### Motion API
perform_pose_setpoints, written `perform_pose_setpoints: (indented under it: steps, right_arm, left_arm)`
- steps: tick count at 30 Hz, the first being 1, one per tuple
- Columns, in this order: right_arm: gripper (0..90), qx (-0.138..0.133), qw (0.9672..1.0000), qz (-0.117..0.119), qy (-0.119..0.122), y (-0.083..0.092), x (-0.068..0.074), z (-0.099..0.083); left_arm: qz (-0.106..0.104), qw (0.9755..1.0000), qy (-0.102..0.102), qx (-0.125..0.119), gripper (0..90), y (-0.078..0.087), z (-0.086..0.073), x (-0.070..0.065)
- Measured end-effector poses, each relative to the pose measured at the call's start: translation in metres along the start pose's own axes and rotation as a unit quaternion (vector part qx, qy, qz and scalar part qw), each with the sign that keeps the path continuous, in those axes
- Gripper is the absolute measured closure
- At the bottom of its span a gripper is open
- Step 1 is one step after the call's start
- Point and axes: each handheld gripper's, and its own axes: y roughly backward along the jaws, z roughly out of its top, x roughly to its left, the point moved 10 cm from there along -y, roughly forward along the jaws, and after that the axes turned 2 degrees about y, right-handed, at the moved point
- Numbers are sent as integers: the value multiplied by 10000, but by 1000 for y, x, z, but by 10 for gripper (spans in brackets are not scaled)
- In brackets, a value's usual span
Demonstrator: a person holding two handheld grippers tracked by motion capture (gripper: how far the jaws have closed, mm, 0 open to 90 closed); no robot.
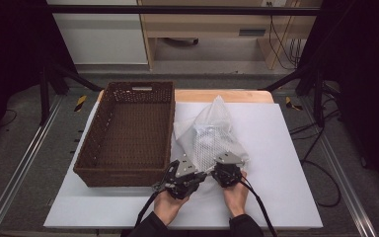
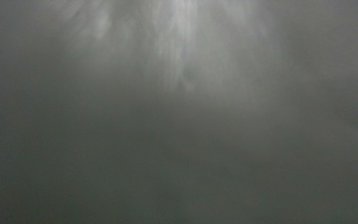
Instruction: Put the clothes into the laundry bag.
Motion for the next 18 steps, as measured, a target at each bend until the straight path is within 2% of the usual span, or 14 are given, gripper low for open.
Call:
perform_pose_setpoints:
  steps: [1, 2, 3, 4, 6, 8, 10, 11, 12, 13, 15, 18]
  right_arm:
    - [835, -47, 9997, -154, -174, -12, -2, 7]
    - [836, -42, 9994, -291, -169, -16, -5, 8]
    - [836, -42, 9994, -291, -169, -16, -5, 8]
    - [834, 47, 9984, -515, -242, -22, -10, 9]
    - [826, 42, 9982, -523, -282, -22, -11, 9]
    - [769, 46, 9986, -468, -246, -19, -9, 8]
    - [594, 129, 9993, -276, -221, -12, -5, 5]
    - [519, 165, 9997, -170, -97, -6, -2, 4]
    - [433, 59, 9999, 74, -75, 6, 3, 4]
    - [433, 59, 9999, 74, -75, 6, 3, 4]
    - [380, 53, 9998, 215, 12, 24, 7, -1]
    - [360, 20, 9993, 364, 115, 45, 6, -8]
  left_arm:
    - [6, 10000, -14, -7, 876, 1, 1, -2]
    - [13, 10000, -26, -9, 876, 2, 1, -3]
    - [13, 10000, -26, -9, 876, 2, 1, -3]
    - [83, 10000, -46, 4, 876, 3, 1, 0]
    - [62, 10000, 6, 25, 876, 2, 0, 2]
    - [99, 9999, 26, 45, 876, 1, -1, 5]
    - [120, 9999, 43, 76, 876, 0, -3, 7]
    - [143, 9999, 36, 86, 876, 0, -4, 8]
    - [153, 9998, 34, 93, 875, -1, -4, 8]
    - [153, 9998, 34, 93, 875, -1, -4, 8]
    - [169, 9998, 36, 111, 875, -2, -5, 10]
    - [198, 9997, 50, 124, 875, -3, -7, 12]
